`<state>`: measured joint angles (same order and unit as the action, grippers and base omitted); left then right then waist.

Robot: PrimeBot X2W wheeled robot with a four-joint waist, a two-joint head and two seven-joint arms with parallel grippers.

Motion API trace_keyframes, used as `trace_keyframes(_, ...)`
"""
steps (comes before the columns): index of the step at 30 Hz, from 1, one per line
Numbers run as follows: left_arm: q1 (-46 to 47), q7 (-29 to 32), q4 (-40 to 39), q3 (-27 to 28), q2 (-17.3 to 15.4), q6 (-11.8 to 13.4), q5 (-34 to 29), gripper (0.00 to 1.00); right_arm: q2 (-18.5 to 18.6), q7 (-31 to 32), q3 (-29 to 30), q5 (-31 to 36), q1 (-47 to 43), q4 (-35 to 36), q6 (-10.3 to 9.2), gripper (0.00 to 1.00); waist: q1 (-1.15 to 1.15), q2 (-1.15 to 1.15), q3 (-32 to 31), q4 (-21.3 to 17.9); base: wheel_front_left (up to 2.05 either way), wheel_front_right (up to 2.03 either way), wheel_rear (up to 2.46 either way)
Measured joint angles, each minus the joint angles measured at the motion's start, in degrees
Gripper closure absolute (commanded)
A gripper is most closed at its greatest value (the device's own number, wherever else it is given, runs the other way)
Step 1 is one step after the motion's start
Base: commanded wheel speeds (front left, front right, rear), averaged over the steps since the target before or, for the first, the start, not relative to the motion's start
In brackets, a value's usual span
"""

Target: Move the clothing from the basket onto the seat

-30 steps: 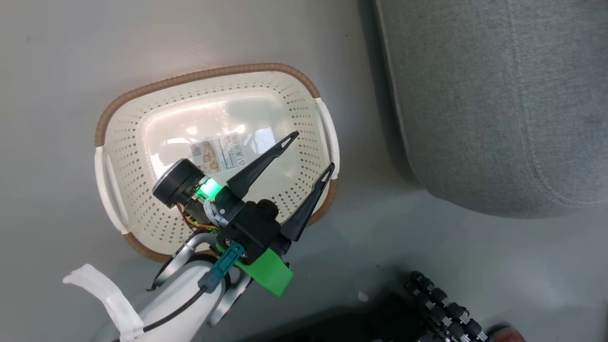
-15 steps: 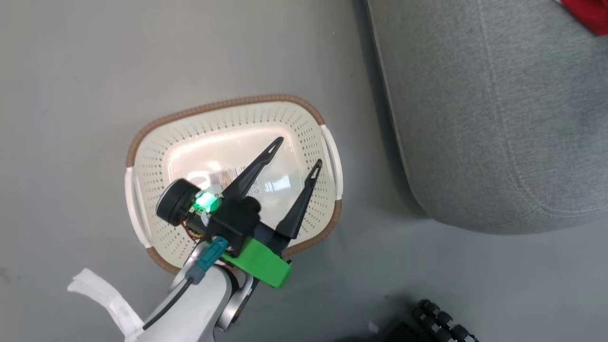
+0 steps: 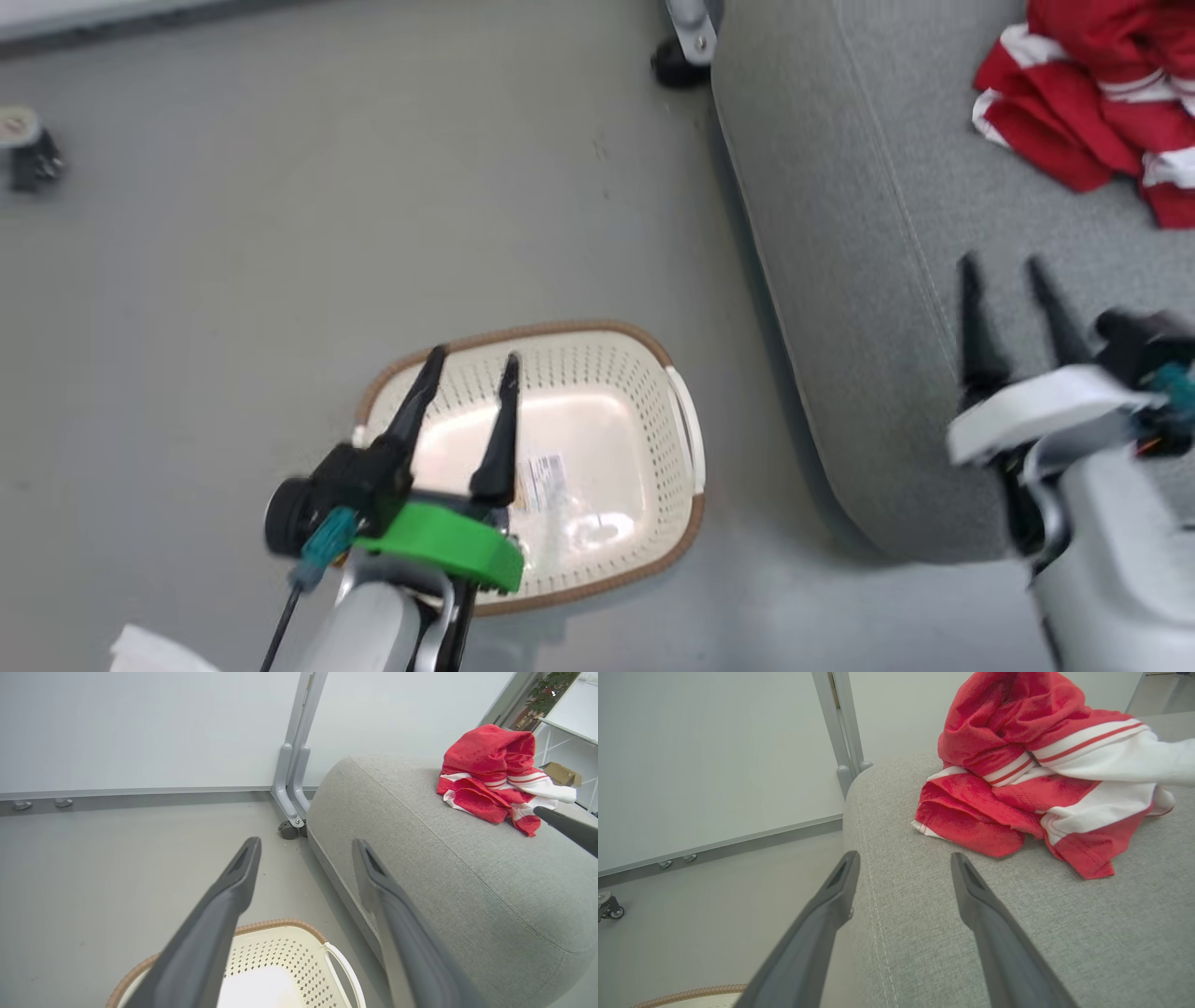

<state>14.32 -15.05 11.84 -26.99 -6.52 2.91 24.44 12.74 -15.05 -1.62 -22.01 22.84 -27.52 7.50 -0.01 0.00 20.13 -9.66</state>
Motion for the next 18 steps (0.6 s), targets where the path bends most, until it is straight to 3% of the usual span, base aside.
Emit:
trace_keyframes(4, -5.2, -0.1, 0.2, 5.8, 1.6, 1.2, -1.2, 0.0, -3.1, 0.0, -6.5, -3.2, -5.9, 2.1, 0.02, 0.0, 0.0, 0.0, -5.4, 1.6, 0.0, 0.0, 0.0)
trace_keyframes(8, -9.3, -0.1, -0.8, 10.8, 2.6, 1.2, -2.8, 0.0, -3.9, 0.0, -11.2, -2.5, -10.1, 4.6, 0.02, 0.0, 0.0, 0.0, -10.5, 3.2, 0.0, 0.0, 0.0)
trace_keyframes(14, -14.0, -0.1, -4.8, 17.2, 3.4, 0.5, -6.5, 0.0, -5.4, 0.0, -10.5, -0.1, -13.6, 9.4, 0.01, 0.0, 0.0, 0.0, -16.9, 5.6, 0.0, 0.0, 0.0)
trace_keyframes(18, -16.0, -0.1, -8.2, 19.8, 3.5, -1.6, -7.9, 0.0, -5.2, 0.0, -9.1, 3.1, -16.2, 12.6, 0.02, 0.0, 0.0, 0.0, -19.9, 7.2, 0.0, 0.0, 0.0)
